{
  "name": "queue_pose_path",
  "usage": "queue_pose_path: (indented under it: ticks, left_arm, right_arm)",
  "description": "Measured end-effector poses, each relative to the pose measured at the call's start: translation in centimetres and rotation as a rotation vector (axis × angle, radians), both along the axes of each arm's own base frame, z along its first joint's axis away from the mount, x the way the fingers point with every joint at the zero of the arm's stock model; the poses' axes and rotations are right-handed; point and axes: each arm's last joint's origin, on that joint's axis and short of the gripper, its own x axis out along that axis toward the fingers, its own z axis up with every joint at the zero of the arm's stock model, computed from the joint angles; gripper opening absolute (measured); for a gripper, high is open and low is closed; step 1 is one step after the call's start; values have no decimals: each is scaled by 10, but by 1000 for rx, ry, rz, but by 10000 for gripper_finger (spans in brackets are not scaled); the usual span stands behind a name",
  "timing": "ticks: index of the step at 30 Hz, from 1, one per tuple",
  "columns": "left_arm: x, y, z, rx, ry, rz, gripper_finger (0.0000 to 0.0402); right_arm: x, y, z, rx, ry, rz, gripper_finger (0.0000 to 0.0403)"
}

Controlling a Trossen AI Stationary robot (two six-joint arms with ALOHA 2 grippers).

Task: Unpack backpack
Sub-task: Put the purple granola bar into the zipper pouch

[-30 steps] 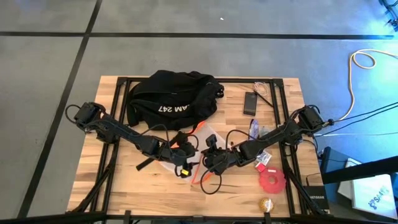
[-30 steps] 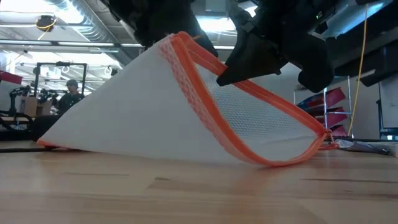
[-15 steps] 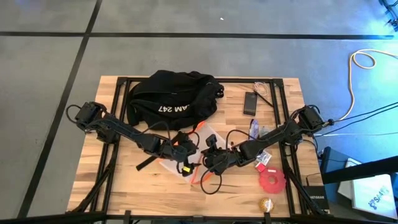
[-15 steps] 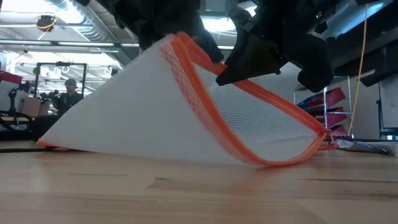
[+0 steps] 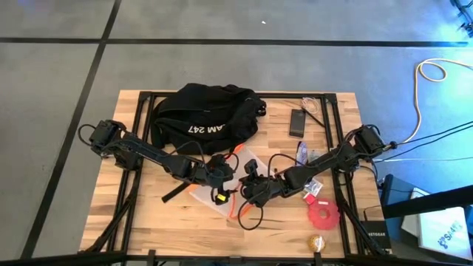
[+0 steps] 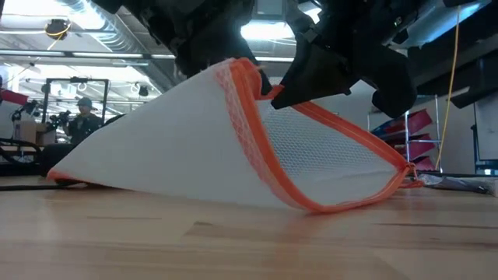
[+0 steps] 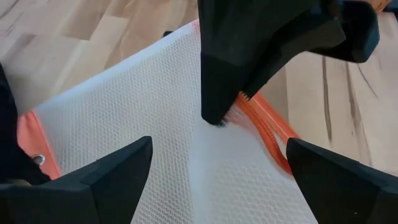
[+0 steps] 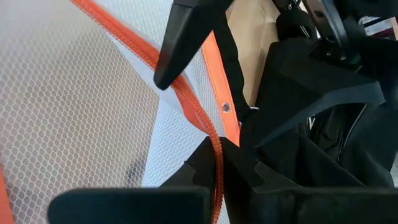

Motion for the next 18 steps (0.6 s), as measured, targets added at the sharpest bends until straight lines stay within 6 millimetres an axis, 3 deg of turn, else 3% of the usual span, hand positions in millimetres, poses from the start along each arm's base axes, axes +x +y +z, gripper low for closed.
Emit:
queue_pose_path:
  ticks: [11,18]
  left_arm:
    - [1,5,-1,21,1,24,354]
    - [6,5,-19,63,50,42,354]
  right_arm:
    - [1,2,2,12,-27,13,0]
    - [2,8,5,-1,-47,59,0]
